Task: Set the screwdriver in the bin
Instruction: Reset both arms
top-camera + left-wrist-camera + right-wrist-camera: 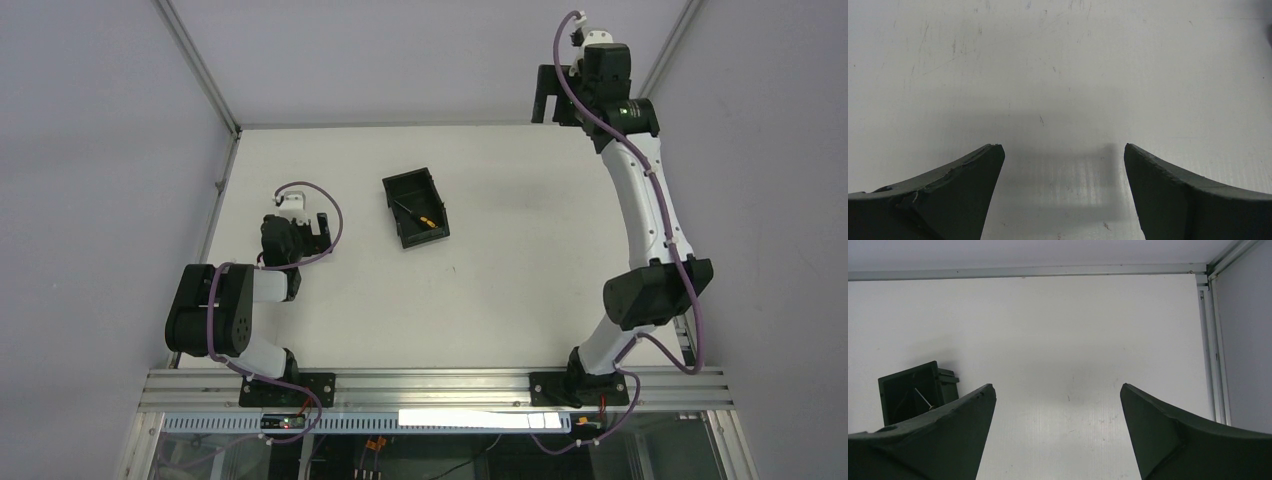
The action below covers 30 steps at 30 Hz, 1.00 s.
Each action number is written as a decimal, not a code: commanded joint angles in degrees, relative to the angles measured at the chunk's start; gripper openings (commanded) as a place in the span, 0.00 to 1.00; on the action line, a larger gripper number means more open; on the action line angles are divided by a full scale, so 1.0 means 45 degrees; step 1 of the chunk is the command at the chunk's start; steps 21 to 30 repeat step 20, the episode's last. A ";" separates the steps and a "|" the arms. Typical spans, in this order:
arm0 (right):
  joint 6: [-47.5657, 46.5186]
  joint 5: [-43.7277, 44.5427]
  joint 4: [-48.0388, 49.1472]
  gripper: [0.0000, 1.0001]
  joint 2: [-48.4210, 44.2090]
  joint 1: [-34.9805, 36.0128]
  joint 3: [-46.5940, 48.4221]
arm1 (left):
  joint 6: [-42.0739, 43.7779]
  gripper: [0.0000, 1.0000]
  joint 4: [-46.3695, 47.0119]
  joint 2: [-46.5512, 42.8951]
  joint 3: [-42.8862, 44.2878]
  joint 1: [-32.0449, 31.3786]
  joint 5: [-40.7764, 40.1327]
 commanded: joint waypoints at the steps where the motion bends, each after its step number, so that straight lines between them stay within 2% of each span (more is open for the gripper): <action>1: -0.0151 -0.0567 0.0194 0.99 -0.1159 -0.0623 -0.0420 | -0.0052 0.99 0.0344 -0.0261 0.0004 -0.0108 -0.0252; 10: -0.0148 -0.0968 0.0286 0.99 -0.1948 -0.1569 -0.0907 | -0.0052 0.99 0.0346 -0.0272 0.0004 -0.0111 -0.0251; 30: -0.0179 -0.0930 0.0776 0.99 -0.2296 -0.1613 -0.1512 | -0.0052 0.99 0.0343 -0.0256 0.0004 -0.0109 -0.0258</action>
